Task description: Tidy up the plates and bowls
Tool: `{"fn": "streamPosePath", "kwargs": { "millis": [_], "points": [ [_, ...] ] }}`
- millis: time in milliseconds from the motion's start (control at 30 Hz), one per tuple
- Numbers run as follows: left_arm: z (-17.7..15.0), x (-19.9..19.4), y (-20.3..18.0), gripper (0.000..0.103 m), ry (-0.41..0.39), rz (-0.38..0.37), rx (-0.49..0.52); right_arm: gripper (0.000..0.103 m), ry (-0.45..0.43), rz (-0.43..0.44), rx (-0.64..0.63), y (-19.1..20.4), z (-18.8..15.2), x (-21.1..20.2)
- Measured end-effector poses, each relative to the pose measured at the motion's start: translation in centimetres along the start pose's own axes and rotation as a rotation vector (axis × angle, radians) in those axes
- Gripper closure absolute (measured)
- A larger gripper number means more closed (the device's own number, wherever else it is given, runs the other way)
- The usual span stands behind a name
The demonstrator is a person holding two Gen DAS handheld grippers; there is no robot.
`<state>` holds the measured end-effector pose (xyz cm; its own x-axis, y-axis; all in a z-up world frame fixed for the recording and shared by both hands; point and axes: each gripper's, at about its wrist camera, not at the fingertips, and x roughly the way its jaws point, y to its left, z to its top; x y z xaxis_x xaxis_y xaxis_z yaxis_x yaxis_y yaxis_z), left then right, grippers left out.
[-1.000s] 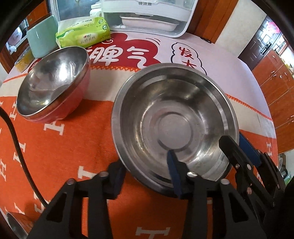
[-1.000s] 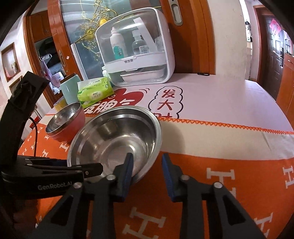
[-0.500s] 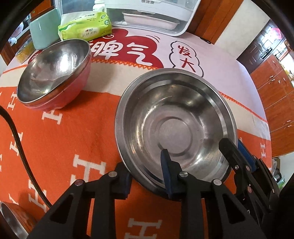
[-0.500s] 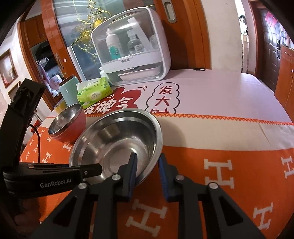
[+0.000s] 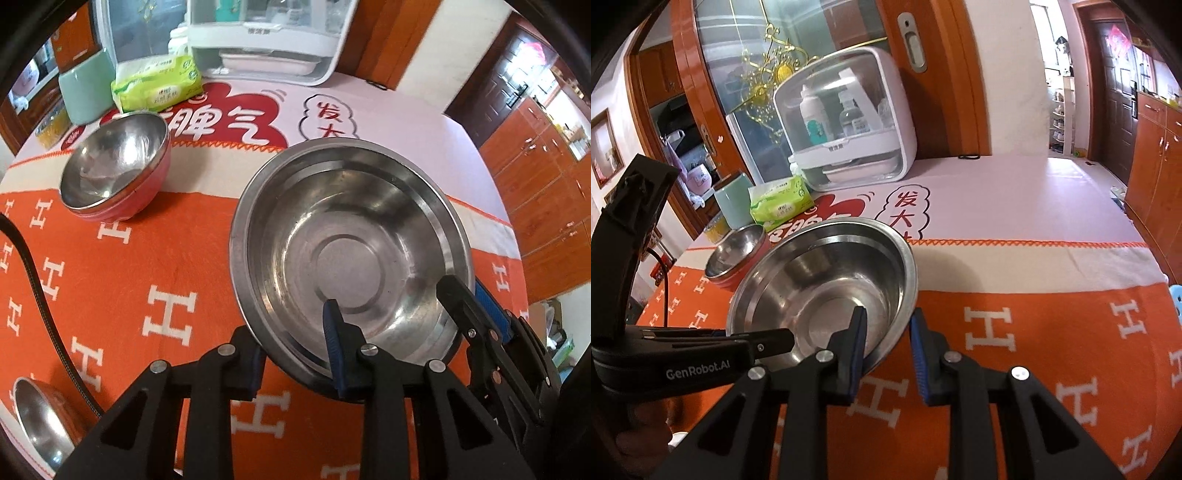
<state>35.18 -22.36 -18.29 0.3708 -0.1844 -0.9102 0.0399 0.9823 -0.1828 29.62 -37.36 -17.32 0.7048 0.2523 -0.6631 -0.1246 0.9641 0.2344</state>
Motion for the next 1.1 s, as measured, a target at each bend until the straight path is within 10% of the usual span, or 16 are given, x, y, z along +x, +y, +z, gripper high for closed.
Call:
{"fn": "streamPosePath", "kwargs": {
  "millis": [1100],
  "points": [
    [-15.0, -13.4, -5.3, 0.076, -0.106, -0.061, 0.204, 0.08, -0.121, -0.098, -0.015, 1.7, -9.0, -18.7]
  ]
}}
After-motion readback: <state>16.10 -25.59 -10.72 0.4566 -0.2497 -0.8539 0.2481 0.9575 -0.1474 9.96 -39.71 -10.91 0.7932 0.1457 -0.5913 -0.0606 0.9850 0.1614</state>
